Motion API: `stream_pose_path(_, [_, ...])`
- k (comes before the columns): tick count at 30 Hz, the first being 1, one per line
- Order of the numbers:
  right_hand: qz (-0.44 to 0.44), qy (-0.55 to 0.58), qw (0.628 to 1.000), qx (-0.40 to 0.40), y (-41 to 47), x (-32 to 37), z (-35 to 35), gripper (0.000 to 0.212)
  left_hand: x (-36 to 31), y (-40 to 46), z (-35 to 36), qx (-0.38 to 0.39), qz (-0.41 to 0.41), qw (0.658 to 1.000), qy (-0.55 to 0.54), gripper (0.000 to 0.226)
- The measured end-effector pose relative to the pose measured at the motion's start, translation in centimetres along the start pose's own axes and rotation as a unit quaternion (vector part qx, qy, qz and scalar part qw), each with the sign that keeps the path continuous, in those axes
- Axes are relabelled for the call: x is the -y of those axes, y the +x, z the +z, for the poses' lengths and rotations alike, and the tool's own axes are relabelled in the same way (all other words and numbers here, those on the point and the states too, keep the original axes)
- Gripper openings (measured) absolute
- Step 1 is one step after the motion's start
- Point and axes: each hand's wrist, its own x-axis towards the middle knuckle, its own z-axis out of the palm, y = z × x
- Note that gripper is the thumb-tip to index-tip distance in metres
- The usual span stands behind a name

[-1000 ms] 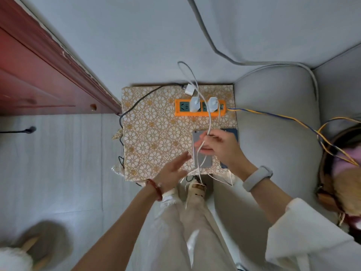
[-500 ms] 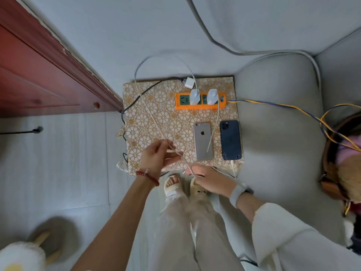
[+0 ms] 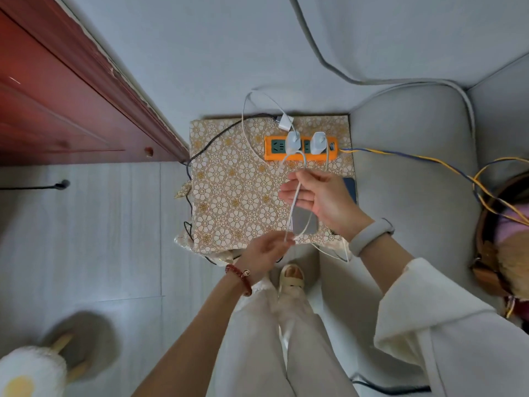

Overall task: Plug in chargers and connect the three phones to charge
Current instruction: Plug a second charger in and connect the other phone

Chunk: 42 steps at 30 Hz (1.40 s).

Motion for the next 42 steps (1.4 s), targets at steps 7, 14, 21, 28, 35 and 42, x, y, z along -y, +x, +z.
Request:
stream_pose_path(7, [0.115,-0.357,0.915,0.146,-3.0,-7.3,0.3,0.028,-1.4,-0.6,-5.0,-0.177,0.007,0.918,-0.355,0.028])
stream_pose_path(14, [0.014,-0.627,0.778,-0.016,-5.9,-10.8,-4.1,0.024,1.4,-1.4,-7.4,-0.467,-0.067,0.864,-0.178,0.030])
stream_pose_path(21, [0.184,-0.597,0.755,-0.200,-5.1,-7.6,-10.1,0.015,5.9,-2.7,-6.2,-0.556,-0.087,0.820,0.107,0.032])
stream_pose_path(28, [0.124,0.285,0.910,-0.275,-4.0,-4.6,-11.6,0.014,7.0,-2.9,-6.1,-0.401,-0.224,0.846,0.271,0.040])
stream_pose_path(35, [0.138,-0.037,0.987,-0.079,-6.1,-4.8,-8.2,0.008,3.3,0.2,0.5,-0.303,-0.124,0.924,0.195,0.041])
stream_pose_path(42, [0.077,-0.432,0.884,0.163,-9.4,-6.9,-6.2,0.013,-0.6,2.7,5.2,-0.096,-0.212,0.942,-0.241,0.024])
